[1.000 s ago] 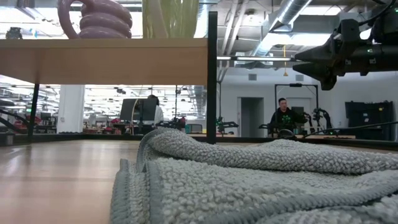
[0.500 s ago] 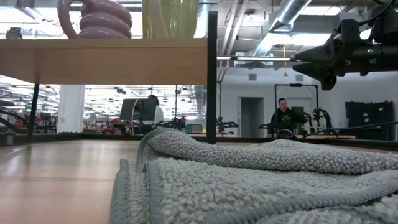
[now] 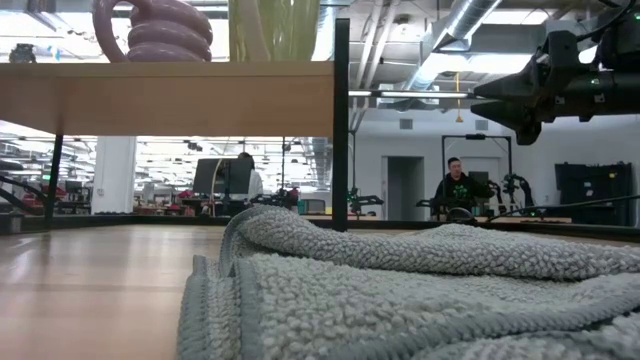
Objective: Stack small to large cups/mugs on shelf
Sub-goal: Put the blue mug on the shelf
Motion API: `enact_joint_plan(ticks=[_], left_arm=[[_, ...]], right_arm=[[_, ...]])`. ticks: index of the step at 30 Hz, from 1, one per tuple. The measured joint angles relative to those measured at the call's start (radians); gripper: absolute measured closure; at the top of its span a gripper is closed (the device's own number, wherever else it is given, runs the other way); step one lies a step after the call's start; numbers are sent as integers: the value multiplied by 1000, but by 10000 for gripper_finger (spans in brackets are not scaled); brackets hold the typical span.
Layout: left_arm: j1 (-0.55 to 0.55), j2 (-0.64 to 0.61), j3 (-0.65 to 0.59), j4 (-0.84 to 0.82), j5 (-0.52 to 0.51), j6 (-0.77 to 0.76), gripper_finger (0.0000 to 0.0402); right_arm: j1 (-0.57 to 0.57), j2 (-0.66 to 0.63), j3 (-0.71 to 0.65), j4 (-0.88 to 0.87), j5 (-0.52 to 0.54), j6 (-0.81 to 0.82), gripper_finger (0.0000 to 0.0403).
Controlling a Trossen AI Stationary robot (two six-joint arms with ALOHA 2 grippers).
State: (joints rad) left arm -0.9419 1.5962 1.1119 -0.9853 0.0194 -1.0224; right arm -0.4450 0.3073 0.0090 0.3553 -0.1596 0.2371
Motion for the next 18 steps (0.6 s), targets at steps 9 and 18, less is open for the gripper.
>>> enact_joint_plan(ticks=[9, 18], left_arm=[[25, -1, 1, -73, 9, -307, 396], [80, -1, 1, -77, 25, -596, 396]], right_arm=[[0, 0, 0, 0, 0, 0, 173], [0, 0, 0, 0, 0, 0, 173]])
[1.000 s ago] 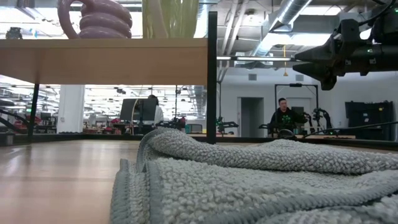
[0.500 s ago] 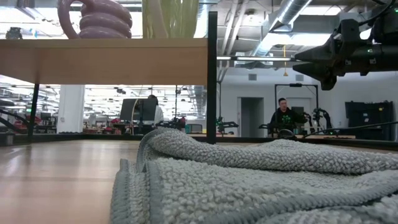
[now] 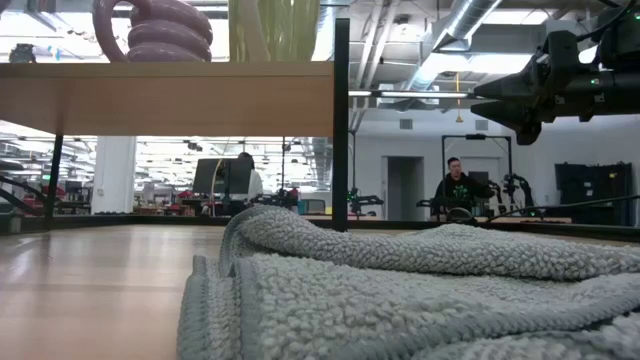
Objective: Stack small to large cups/mugs on shelf
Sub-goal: Put the blue mug on the shelf
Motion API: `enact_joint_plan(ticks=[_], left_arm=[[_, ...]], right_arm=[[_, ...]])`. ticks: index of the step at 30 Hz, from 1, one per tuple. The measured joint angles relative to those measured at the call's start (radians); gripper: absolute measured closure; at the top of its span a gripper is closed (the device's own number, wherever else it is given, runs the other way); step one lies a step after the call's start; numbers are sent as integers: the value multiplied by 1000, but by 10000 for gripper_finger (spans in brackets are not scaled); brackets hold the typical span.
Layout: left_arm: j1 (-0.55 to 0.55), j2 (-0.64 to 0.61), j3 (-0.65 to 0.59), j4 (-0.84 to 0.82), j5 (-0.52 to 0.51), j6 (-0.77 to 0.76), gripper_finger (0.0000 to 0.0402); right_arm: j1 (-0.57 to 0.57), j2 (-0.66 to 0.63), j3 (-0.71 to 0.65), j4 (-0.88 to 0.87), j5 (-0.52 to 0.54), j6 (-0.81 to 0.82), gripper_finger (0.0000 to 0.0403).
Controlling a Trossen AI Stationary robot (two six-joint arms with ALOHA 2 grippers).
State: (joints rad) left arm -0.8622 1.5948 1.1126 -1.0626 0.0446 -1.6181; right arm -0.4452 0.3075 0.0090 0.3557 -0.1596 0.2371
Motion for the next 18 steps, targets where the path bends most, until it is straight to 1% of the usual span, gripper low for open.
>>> enact_joint_plan(ticks=[3, 8, 12, 16, 18], left_arm=[[7, 0, 0, -1, -4, -84, 396], [8, 1, -1, 0, -55, -243, 396], [5, 1, -1, 2, -60, -361, 396], [-4, 3, 19, -20, -61, -430, 396], [-13, 1, 41, -62, -61, -461, 396]], right_arm=[[0, 0, 0, 0, 0, 0, 173], [0, 0, 0, 0, 0, 0, 173], [0, 0, 0, 0, 0, 0, 173], [0, 0, 0, 1, 0, 0, 173], [0, 0, 0, 1, 0, 0, 173]])
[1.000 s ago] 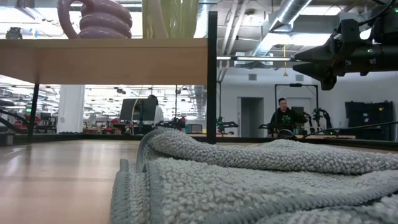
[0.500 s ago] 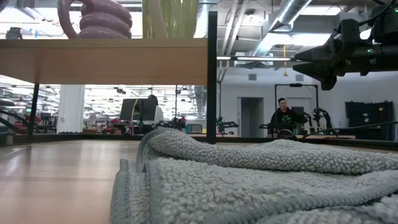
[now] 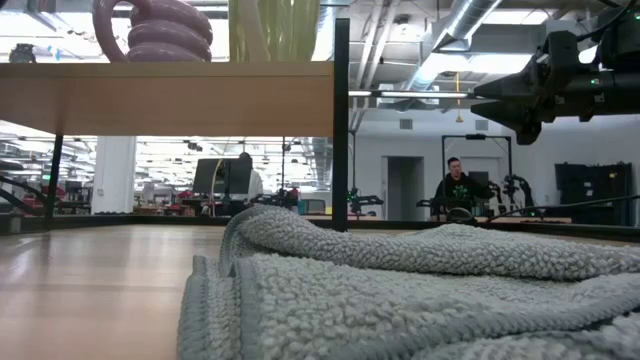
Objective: Stack small to large cups/mugs on shelf
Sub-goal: Put the blue mug on the shelf
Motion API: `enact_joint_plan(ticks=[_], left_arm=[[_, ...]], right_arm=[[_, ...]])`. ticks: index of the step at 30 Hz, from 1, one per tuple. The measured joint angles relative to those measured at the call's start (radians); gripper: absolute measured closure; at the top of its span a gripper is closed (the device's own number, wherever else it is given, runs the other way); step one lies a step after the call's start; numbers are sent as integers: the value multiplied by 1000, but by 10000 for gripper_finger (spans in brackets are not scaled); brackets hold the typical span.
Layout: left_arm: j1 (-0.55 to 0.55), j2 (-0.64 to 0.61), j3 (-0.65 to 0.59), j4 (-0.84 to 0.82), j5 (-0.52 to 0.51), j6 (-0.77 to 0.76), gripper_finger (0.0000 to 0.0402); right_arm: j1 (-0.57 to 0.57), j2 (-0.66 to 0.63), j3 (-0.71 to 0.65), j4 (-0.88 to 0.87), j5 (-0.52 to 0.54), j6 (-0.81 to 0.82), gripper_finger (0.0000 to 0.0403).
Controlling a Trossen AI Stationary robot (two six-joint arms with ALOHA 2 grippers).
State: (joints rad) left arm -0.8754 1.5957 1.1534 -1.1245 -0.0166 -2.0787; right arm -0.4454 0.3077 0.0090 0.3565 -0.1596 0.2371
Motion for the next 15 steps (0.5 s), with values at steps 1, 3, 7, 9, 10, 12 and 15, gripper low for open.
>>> enact_joint_plan(ticks=[1, 3, 7, 9, 10, 12, 15], left_arm=[[-3, -5, 13, -29, -1, -13, 396], [-13, -18, 50, -86, 7, -45, 396], [-35, -50, 105, -180, 8, -100, 396], [-37, -62, 125, -201, 18, -104, 396], [-37, -64, 137, -211, 21, -104, 396], [-37, -69, 162, -246, 36, -104, 396], [-37, -71, 212, -315, 39, -104, 396]], right_arm=[[0, 0, 0, 0, 0, -1, 173], [0, 0, 0, 0, 0, -9, 173], [0, 0, 0, 0, 0, -35, 173], [0, 0, 0, 0, 0, -35, 173], [0, 0, 0, 0, 0, -35, 173], [0, 0, 0, 0, 0, -35, 173], [0, 0, 0, 0, 0, -35, 173]])
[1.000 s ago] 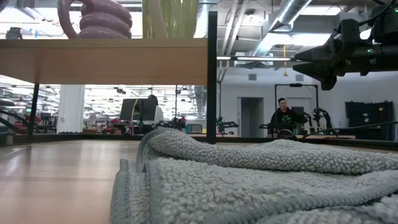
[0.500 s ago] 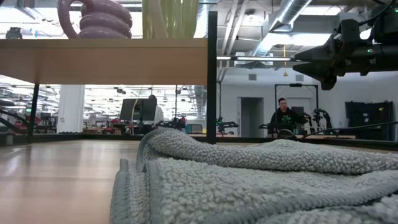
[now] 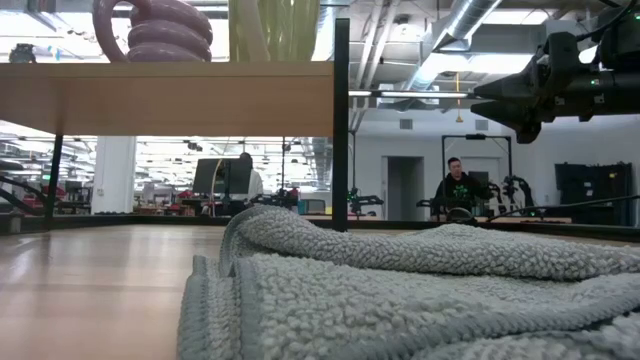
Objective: Stack small to large cups/mugs on shelf
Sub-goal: Put the blue mug on the shelf
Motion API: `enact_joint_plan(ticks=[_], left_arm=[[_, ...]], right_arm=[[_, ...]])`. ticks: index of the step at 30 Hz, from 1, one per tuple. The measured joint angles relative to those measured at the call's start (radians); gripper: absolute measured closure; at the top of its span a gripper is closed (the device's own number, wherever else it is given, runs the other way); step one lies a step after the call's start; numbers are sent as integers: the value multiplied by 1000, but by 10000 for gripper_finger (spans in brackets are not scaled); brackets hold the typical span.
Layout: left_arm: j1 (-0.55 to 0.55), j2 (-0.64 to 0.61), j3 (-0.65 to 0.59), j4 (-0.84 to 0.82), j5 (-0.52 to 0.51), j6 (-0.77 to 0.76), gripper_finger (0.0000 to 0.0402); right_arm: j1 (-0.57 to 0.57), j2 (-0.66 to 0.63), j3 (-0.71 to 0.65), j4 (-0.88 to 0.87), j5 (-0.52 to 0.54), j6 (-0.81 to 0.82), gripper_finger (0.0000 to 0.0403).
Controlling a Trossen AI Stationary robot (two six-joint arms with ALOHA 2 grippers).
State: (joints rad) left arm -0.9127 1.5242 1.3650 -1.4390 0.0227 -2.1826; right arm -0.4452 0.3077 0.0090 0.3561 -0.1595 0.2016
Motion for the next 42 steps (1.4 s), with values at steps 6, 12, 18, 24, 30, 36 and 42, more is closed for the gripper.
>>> enact_joint_plan(ticks=[6, 12, 18, 24, 30, 36, 42], left_arm=[[-4, -1, 138, -145, 5, -2, 396], [-5, -43, 170, -137, -94, -2, 396], [1, -64, 169, -133, -201, 1, 396], [0, -87, 169, -132, -245, 19, 396], [0, -159, 169, -133, -265, 12, 396], [0, -226, 169, -133, -273, 8, 396], [0, -261, 168, -133, -268, 3, 396]], right_arm=[[0, 0, 0, 0, 0, 0, 173], [0, 0, 0, 0, 0, 0, 173], [0, 0, 0, 0, 0, 1, 173], [0, 0, 0, 0, 0, 8, 173], [0, 0, 0, 0, 0, 8, 173], [0, 0, 0, -5, 0, 9, 173], [0, 0, 0, -5, 0, 8, 173]])
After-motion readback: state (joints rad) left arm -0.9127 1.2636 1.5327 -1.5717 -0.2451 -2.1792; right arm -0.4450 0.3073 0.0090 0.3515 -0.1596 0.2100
